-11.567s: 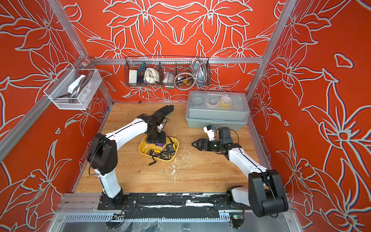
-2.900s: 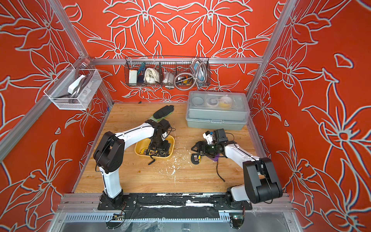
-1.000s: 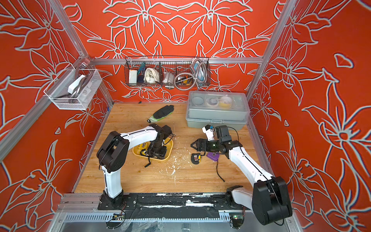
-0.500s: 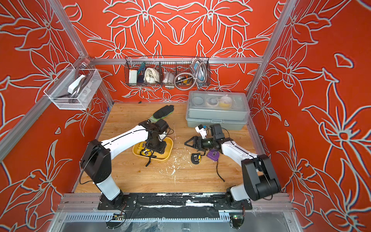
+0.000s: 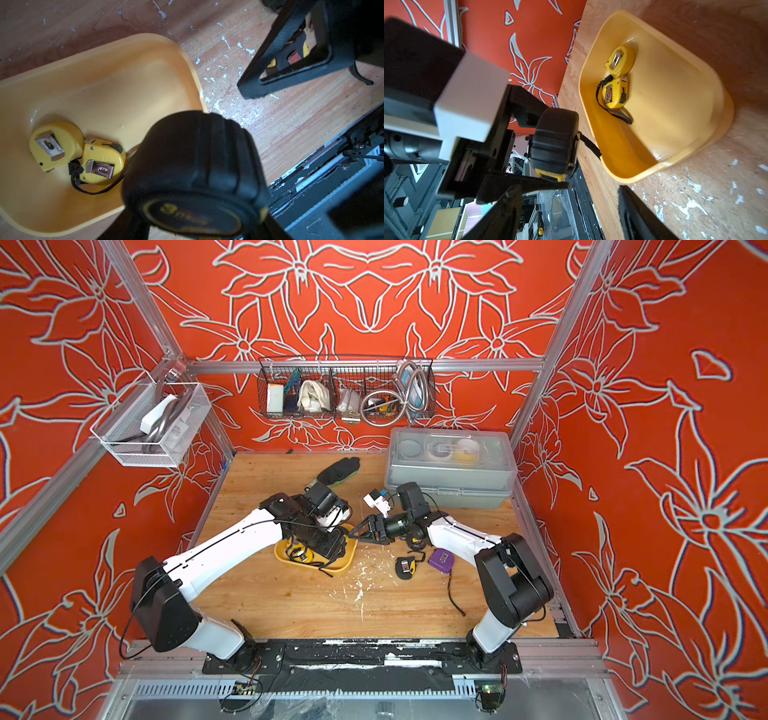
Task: Take the tape measure out of the storage box
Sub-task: Pick up the tape measure from the storage box, then place the tape measure at the center of the board.
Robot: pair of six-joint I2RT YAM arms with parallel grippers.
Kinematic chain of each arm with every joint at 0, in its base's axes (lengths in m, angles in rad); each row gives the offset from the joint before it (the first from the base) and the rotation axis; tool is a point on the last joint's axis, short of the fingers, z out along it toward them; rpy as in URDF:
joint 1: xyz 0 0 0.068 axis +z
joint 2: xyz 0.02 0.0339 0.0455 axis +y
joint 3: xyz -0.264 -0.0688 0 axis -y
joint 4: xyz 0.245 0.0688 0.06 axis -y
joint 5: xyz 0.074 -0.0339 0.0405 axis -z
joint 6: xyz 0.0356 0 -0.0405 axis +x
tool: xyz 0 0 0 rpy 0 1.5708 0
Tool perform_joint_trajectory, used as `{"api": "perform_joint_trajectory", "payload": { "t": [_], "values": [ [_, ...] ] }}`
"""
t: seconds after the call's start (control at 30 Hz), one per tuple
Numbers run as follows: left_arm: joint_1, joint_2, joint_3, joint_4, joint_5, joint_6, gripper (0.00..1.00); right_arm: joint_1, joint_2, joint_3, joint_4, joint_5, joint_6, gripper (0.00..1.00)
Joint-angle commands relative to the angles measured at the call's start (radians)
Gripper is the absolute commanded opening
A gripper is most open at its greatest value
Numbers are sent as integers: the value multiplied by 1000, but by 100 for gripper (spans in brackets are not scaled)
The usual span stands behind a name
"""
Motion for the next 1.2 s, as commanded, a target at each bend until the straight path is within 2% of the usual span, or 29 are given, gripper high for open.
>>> {"api": "perform_joint_trajectory", "payload": {
  "t": [0.0, 0.27, 0.43, 0.53, 0.67, 0.73, 0.8, 0.87, 0.97, 1.07, 1.17],
  "values": [
    [-5, -17, 7, 21, 21, 22, 48, 22, 23, 32, 54, -40, 46, 71],
    [-13, -8, 24, 32, 15, 27, 49, 91, 66, 62, 124, -63, 102, 68],
    [-18, -6, 31, 37, 14, 23, 49, 115, 105, 78, 142, -57, 130, 61],
    [-21, -12, 32, 55, 0, 12, 49, 124, 123, 75, 220, -65, 186, 53],
    [-21, -12, 36, 77, -34, -7, 51, 126, 131, 81, 263, -65, 216, 28],
    [-21, -9, 38, 83, -40, -15, 52, 126, 133, 82, 270, -65, 220, 20],
    [-21, -2, 40, 82, -46, -20, 58, 125, 133, 81, 286, -65, 230, 16],
    [-21, 4, 39, 76, -60, -23, 68, 125, 133, 79, 292, -65, 238, 14],
    [-20, -13, 40, 69, -123, -57, 98, 112, 127, 65, 307, -60, 247, 11],
    [-12, -63, 44, 82, -155, -84, 100, 68, 107, 28, 340, -55, 270, 10],
    [21, -108, 60, 70, -196, -123, 100, -25, 59, -21, 345, -61, 276, 10]
  ]
}}
